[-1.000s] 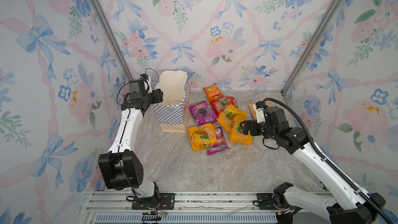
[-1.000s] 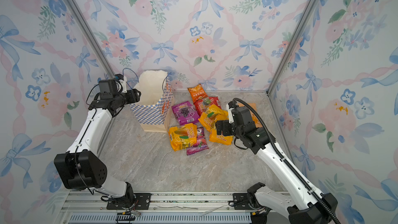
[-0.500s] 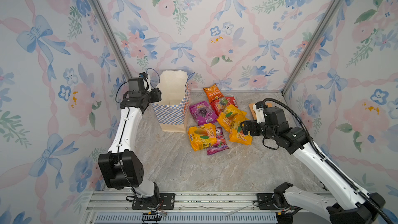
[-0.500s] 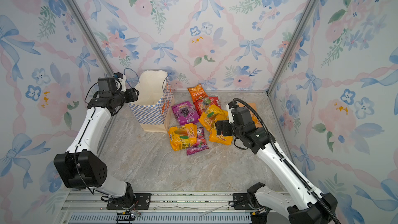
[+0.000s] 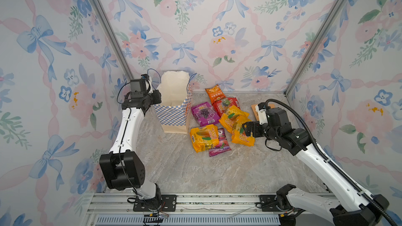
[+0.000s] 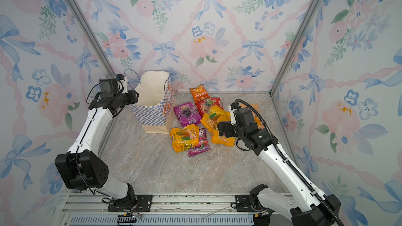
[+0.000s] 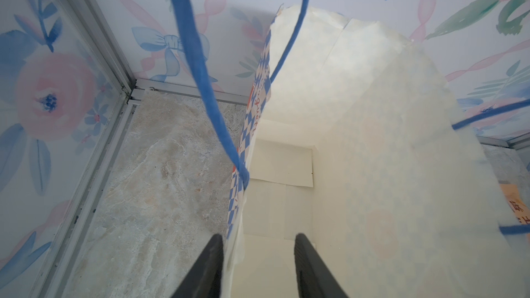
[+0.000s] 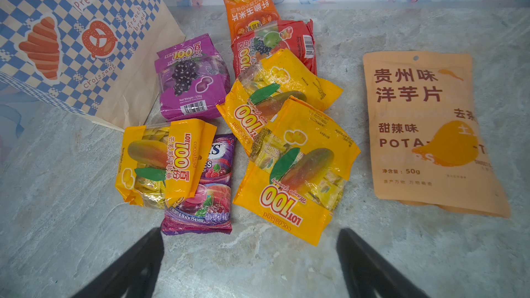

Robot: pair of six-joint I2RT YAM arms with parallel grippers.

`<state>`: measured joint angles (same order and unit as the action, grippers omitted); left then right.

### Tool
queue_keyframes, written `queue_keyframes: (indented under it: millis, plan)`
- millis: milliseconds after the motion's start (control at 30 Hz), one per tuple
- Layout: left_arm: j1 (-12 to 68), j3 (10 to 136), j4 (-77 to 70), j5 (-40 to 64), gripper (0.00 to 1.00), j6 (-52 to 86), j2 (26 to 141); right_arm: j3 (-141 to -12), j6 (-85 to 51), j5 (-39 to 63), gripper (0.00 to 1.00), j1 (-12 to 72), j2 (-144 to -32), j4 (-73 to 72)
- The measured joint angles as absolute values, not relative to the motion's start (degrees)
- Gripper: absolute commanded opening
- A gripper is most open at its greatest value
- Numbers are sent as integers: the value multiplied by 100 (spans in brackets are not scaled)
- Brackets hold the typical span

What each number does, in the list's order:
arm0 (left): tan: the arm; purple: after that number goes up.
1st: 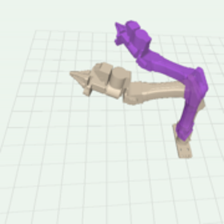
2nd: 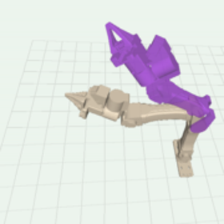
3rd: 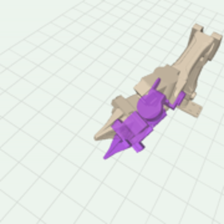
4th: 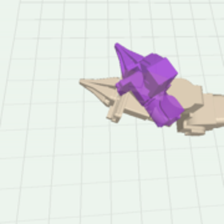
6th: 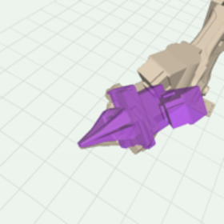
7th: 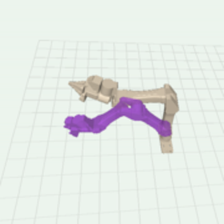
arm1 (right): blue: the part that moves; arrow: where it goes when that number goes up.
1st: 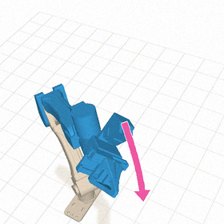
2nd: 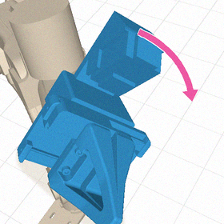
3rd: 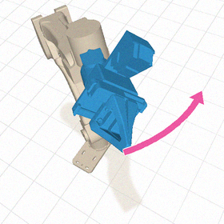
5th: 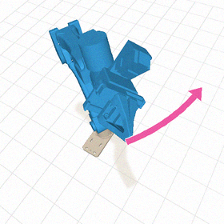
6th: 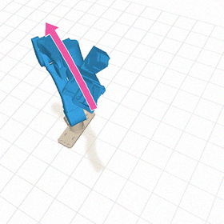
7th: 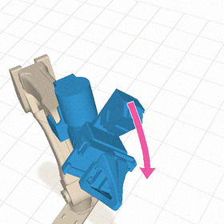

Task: Place the snacks into the paper bag
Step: Pick up the paper bag from the top-left of the table.

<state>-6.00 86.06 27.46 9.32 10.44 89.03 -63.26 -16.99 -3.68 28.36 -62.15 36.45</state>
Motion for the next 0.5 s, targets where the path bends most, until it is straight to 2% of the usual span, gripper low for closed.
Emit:
queue_keyframes:
  millis: [100, 333, 500]
  plan:
    - [-600, 8604, 2755, 921, 27, 1031, 8917, -6326, -1699, -368, 96, 2836, -6215, 3645]
    - [-600, 8602, 2757, 856, 18, 1013, 8941, -6326, -1706, -368, 97, 2842, -6215, 3645]
    - [-600, 8582, 2757, 827, 4, 1000, 8971, -6326, -1719, -366, 97, 2869, -6237, 3645]
